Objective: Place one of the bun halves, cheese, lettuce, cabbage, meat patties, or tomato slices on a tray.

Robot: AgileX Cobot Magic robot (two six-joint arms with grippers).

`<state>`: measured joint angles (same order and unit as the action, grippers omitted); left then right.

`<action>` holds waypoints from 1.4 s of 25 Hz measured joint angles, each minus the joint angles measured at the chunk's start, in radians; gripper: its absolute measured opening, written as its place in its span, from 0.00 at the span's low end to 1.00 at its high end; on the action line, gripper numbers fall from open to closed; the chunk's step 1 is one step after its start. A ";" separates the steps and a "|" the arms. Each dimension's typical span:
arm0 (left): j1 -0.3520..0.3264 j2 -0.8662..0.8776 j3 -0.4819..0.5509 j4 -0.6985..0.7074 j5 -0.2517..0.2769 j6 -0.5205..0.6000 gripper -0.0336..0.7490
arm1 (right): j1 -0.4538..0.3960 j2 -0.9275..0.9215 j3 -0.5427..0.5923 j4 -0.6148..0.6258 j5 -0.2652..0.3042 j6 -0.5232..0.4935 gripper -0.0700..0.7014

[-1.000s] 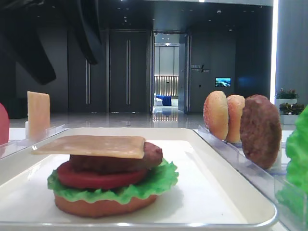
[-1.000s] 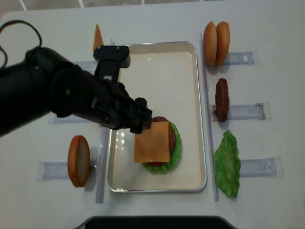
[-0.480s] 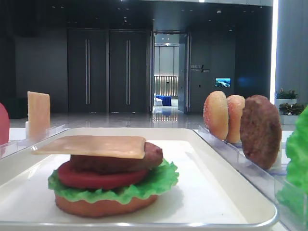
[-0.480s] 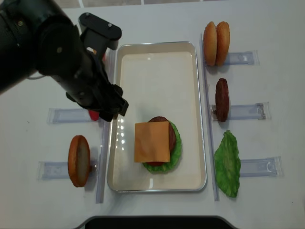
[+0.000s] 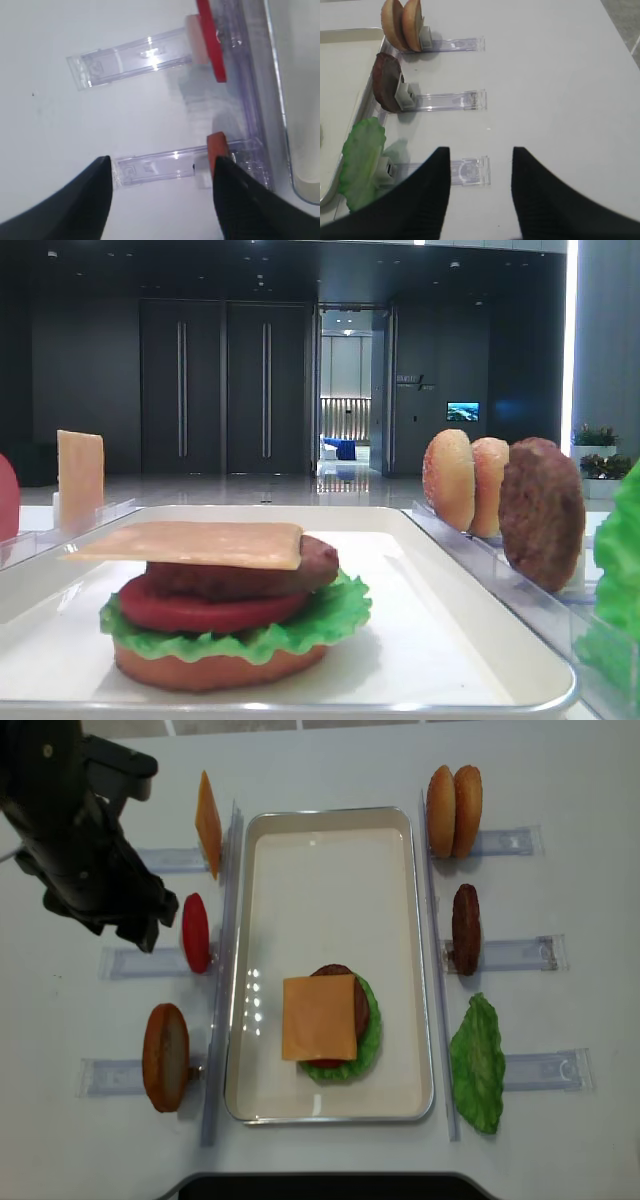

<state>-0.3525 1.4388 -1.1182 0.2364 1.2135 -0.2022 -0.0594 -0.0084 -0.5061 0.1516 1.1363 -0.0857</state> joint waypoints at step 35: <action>0.323 -0.281 0.046 -0.137 0.010 0.130 0.64 | 0.000 0.000 0.000 0.000 0.000 0.000 0.46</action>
<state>-0.0296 1.1574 -1.0723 0.0993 1.2237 -0.0717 -0.0594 -0.0084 -0.5061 0.1516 1.1363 -0.0857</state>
